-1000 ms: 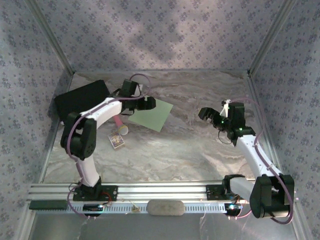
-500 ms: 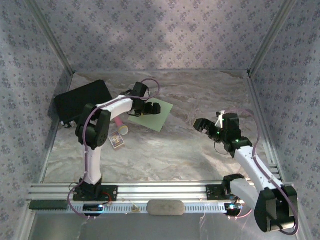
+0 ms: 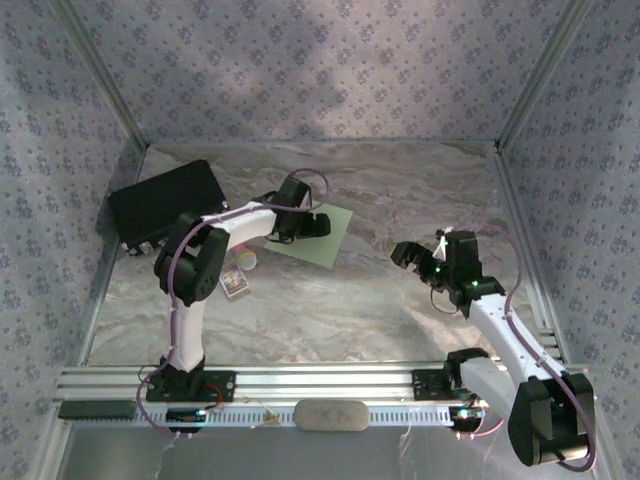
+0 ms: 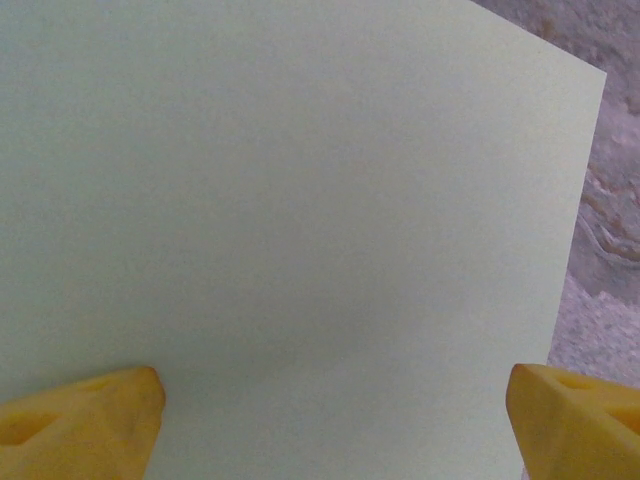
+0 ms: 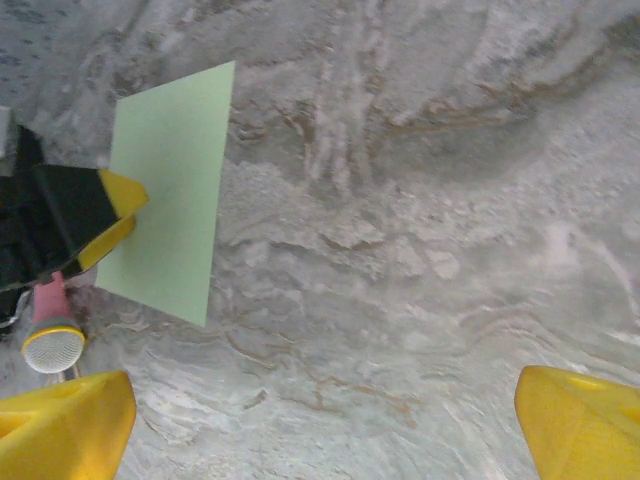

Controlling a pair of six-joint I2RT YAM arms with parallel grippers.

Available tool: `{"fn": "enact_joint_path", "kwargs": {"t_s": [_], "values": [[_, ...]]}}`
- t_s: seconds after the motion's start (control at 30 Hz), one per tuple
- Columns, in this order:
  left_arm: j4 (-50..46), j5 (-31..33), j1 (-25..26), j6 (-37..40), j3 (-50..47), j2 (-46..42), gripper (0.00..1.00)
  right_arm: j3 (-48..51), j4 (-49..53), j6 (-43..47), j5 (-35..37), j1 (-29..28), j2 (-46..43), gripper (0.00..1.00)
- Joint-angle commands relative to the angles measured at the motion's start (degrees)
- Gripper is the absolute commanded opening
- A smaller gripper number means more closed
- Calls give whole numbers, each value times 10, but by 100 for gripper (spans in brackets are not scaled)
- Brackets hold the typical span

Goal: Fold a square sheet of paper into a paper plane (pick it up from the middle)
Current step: Move the square sheet of paper to the center of the table.

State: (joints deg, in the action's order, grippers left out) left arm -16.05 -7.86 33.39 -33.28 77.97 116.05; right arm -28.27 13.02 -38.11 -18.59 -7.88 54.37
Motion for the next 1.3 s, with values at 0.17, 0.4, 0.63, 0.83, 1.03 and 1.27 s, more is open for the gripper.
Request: {"fn": "enact_joint_path", "kwargs": {"t_s": [0.17, 0.4, 0.63, 0.83, 1.03, 1.27], "values": [[-41, 40, 107, -138, -60, -8, 90, -55, 123, 17, -38, -1, 82, 99], [-7, 94, 154, -172, -109, -78, 94, -45, 121, 6, -25, -4, 57, 99], [-36, 34, 133, 26, -57, -98, 98, -47, 183, 13, -14, -8, 61, 99], [-72, -98, 93, 100, -9, -42, 95, -10, 173, -32, -10, -26, 16, 99], [-108, -89, 94, 110, 40, 7, 93, 5, 180, -51, -20, -25, -28, 99], [-88, -93, 99, 64, 45, 25, 93, 0, 204, -67, -10, -26, -34, 99]]}}
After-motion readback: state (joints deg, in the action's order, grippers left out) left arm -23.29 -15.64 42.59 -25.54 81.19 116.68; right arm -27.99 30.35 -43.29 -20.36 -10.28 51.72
